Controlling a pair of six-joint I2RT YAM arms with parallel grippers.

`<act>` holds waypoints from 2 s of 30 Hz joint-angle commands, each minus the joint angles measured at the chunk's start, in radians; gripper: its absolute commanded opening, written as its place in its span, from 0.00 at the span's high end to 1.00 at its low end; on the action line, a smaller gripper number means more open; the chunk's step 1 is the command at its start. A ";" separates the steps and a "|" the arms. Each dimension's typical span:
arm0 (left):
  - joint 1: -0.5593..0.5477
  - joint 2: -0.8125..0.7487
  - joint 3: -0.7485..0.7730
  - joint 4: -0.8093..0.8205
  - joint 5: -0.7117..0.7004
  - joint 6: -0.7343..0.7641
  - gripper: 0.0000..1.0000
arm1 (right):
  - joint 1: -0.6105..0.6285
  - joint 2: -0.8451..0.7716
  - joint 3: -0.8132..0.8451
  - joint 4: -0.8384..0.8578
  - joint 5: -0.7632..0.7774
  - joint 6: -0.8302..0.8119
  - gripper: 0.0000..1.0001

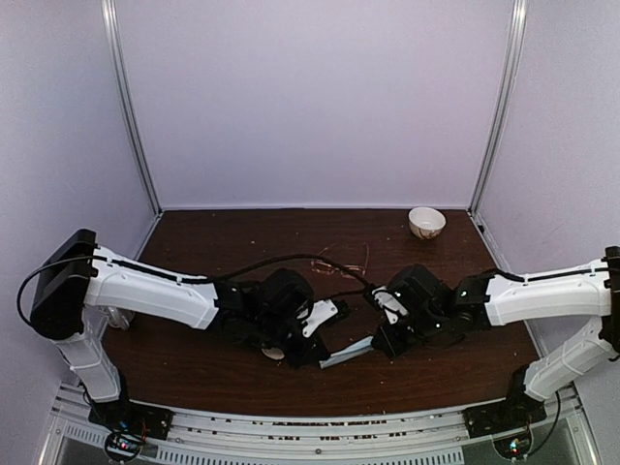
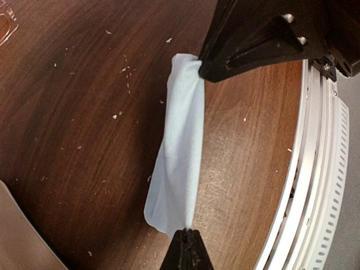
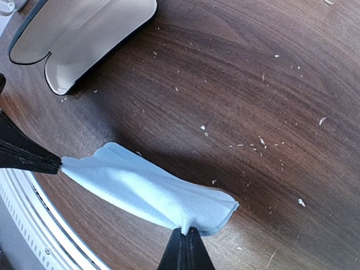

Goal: Organize the sunglasses
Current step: Place the folded cleaning cloth in the sunglasses case.

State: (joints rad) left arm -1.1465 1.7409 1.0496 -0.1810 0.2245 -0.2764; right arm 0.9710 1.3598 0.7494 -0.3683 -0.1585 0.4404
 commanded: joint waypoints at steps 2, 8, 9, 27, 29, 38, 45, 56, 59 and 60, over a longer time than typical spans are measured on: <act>0.001 -0.043 -0.035 0.035 0.001 -0.106 1.00 | 0.010 0.033 0.058 -0.030 -0.002 -0.023 1.00; 0.001 -0.063 -0.056 0.029 -0.020 -0.171 1.00 | 0.010 0.081 0.108 -0.055 0.001 -0.038 1.00; 0.001 -0.063 -0.056 0.025 -0.027 -0.180 1.00 | 0.009 0.089 0.118 -0.059 0.004 -0.041 1.00; 0.012 -0.096 -0.086 -0.024 -0.101 -0.370 1.00 | 0.010 0.273 0.316 -0.104 0.013 -0.098 1.00; 0.023 -0.097 -0.097 -0.022 -0.103 -0.389 1.00 | 0.010 0.293 0.336 -0.109 0.014 -0.103 1.00; 0.053 -0.098 -0.117 -0.025 -0.101 -0.428 1.00 | 0.011 0.385 0.427 -0.137 0.014 -0.129 1.00; 0.080 -0.120 -0.138 -0.050 -0.129 -0.455 1.00 | 0.010 0.445 0.503 -0.159 0.020 -0.149 1.00; 0.085 -0.147 -0.157 -0.101 -0.186 -0.493 1.00 | 0.010 0.560 0.654 -0.190 0.022 -0.182 1.00; 0.085 -0.154 -0.157 -0.114 -0.204 -0.498 1.00 | 0.010 0.578 0.678 -0.199 0.022 -0.189 1.00; 0.085 -0.154 -0.157 -0.116 -0.209 -0.501 1.00 | 0.010 0.582 0.684 -0.201 0.021 -0.192 1.00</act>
State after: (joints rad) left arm -1.0676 1.6180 0.9028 -0.2832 0.0544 -0.7574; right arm 0.9775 1.9205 1.3899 -0.5430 -0.1555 0.2684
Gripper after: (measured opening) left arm 0.007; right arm 0.005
